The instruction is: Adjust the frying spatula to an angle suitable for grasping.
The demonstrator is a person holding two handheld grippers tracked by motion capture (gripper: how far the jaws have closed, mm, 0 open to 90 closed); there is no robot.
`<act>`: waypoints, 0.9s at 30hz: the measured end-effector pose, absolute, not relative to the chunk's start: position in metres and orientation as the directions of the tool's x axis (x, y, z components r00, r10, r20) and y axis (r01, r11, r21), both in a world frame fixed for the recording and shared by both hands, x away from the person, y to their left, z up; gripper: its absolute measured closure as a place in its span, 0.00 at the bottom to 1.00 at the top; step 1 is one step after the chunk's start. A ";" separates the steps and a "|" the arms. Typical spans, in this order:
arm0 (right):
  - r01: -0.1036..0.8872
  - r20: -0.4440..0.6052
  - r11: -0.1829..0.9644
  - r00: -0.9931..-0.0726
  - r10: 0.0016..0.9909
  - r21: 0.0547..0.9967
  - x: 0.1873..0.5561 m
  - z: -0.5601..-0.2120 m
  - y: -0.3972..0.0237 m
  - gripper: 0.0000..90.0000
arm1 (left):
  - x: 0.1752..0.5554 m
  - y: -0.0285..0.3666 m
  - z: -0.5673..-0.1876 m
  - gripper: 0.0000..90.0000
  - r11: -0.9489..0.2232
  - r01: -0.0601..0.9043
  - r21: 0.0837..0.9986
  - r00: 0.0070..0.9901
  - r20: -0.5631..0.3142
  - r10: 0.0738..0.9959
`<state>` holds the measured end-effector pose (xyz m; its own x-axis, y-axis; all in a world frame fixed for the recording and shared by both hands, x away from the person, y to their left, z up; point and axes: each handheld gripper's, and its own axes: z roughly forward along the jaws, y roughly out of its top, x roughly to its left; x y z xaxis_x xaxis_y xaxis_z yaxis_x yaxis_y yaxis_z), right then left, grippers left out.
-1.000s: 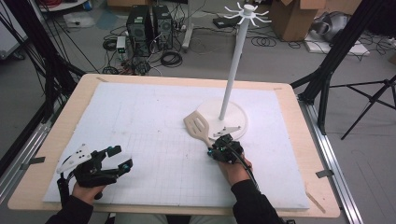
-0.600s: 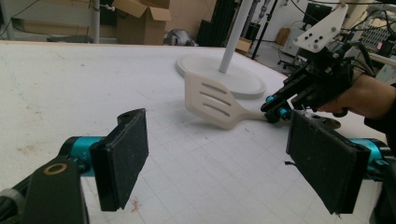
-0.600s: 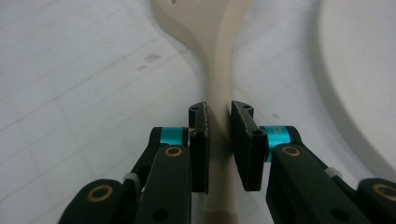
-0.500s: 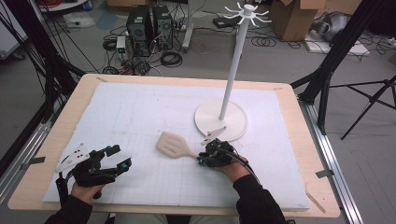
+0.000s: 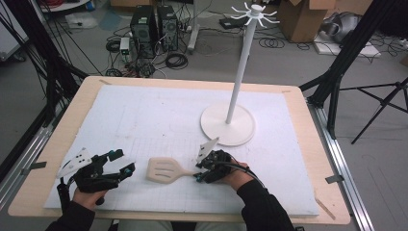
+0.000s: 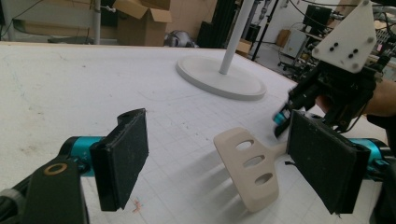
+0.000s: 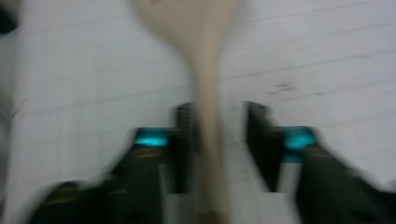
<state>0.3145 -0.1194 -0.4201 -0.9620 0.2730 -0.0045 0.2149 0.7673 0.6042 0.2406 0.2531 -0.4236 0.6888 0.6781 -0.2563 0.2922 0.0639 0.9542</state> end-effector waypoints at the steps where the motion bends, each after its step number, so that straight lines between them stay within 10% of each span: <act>1: 0.263 0.005 0.727 -0.942 0.336 0.634 0.313 -0.416 -0.124 0.50 | 0.240 0.254 -0.424 0.24 0.065 0.292 0.954 0.689 -0.257 0.678; 10: 0.352 -0.073 0.546 -0.789 0.611 0.760 0.267 -0.401 -0.180 0.28 | 0.240 0.255 -0.423 0.24 0.067 0.289 0.955 0.691 -0.257 0.676; 18: 0.506 0.048 0.298 -0.562 0.826 0.809 0.221 -0.416 -0.252 0.59 | 0.240 0.250 -0.423 0.24 0.059 0.288 0.956 0.697 -0.252 0.672; 27: 0.488 -0.008 0.333 -0.554 0.832 0.807 0.212 -0.417 -0.260 0.99 | 0.248 0.241 -0.423 0.25 0.047 0.287 0.957 0.715 -0.246 0.655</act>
<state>0.2124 -0.2598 -0.4165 -0.5543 0.8323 -0.0081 0.4878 0.3327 0.8071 0.2477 0.2414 -0.4234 0.7148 0.6545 -0.2464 0.2867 0.0471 0.9569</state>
